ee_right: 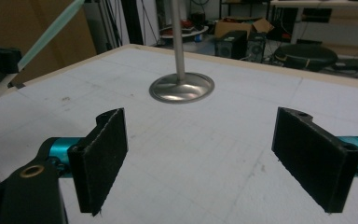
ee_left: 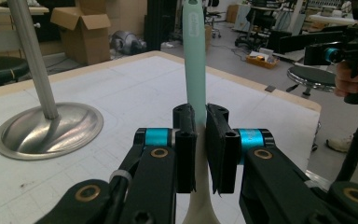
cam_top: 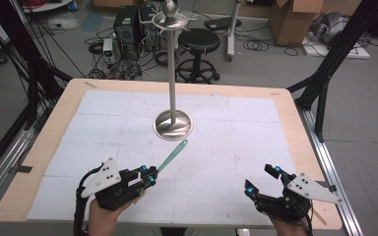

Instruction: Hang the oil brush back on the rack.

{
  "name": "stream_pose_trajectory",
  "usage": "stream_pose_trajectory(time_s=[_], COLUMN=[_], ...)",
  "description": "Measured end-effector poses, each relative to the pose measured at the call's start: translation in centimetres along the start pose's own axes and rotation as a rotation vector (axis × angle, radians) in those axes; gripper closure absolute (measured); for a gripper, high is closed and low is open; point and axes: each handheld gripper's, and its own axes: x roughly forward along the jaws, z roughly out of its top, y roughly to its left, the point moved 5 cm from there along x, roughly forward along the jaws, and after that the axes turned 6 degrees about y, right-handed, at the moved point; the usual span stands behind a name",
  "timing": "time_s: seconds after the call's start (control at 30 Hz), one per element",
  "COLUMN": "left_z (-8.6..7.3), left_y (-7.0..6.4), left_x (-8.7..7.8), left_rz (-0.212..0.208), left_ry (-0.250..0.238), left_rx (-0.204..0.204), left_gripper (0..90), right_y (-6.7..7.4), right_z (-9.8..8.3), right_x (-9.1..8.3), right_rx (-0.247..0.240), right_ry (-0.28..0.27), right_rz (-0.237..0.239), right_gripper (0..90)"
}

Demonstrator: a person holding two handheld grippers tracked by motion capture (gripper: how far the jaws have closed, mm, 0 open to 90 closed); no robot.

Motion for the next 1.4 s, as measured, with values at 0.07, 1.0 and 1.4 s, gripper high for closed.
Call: stream_pose_trajectory(time_s=[0.07, 1.0, 1.4], left_z=[0.0, -0.1, -0.2], left_y=[0.0, -2.3, -2.7], left_x=[-0.1, 0.5, 0.7], left_rz=[0.0, -0.062, -0.081], left_ry=[-0.002, -0.035, -0.024], left_rx=[0.003, 0.05, 0.054], left_gripper=[81.7, 81.6, 81.4], right_y=[0.9, 10.3, 11.0], right_z=[0.8, 5.4, 6.3], right_x=[0.5, 8.6, 8.9], right_rx=[-0.021, -0.03, 0.002], right_ry=[-0.009, 0.007, -0.006], right_rz=[0.019, 0.327, 0.39], right_gripper=[16.8, 29.5, 46.0])
